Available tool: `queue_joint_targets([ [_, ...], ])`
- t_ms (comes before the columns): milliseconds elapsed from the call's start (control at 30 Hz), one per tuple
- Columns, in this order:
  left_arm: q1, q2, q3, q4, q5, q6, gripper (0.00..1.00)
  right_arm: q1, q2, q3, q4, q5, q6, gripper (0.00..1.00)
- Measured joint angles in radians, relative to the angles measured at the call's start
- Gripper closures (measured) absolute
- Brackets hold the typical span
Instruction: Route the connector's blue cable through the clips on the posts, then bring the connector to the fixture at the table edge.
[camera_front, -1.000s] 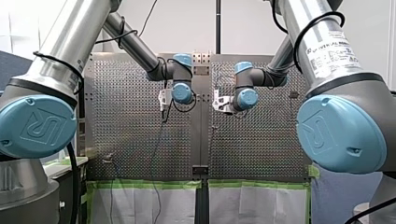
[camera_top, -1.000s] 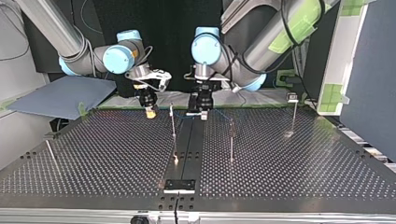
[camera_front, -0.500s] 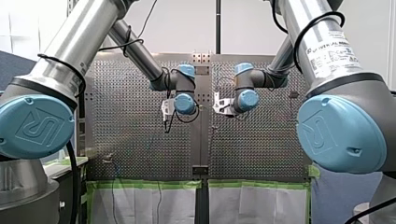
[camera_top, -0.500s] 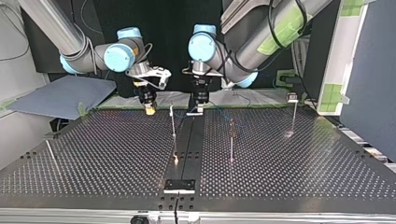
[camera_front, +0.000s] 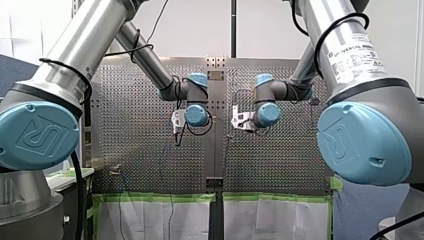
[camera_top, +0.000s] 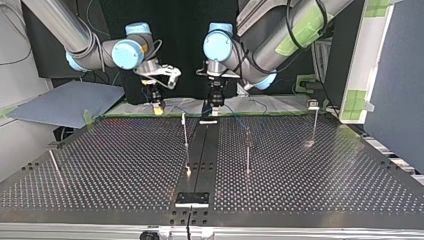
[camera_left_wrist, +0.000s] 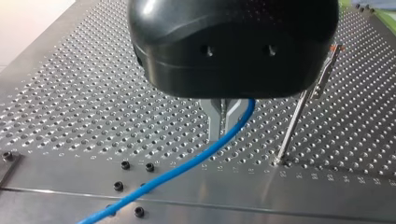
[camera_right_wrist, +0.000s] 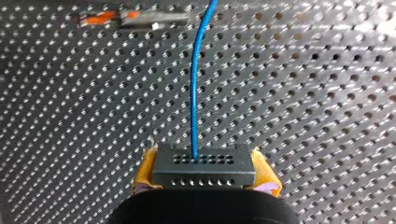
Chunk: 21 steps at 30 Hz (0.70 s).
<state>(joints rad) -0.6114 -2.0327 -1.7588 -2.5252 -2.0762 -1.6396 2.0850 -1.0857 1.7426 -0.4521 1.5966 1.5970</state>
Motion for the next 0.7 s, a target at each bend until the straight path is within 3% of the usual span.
queue_joint_targets([
  [433, -0.002, -0.079, 0.006, 0.036, 0.020, 0.007, 0.99, -0.042, 0.000, 0.101, -0.071, 0.003, -0.006, 1.00],
  [700, -0.003, -0.101, 0.006, 0.047, 0.022, 0.009, 0.99, -0.075, 0.001, 0.118, -0.093, 0.004, -0.017, 1.00],
])
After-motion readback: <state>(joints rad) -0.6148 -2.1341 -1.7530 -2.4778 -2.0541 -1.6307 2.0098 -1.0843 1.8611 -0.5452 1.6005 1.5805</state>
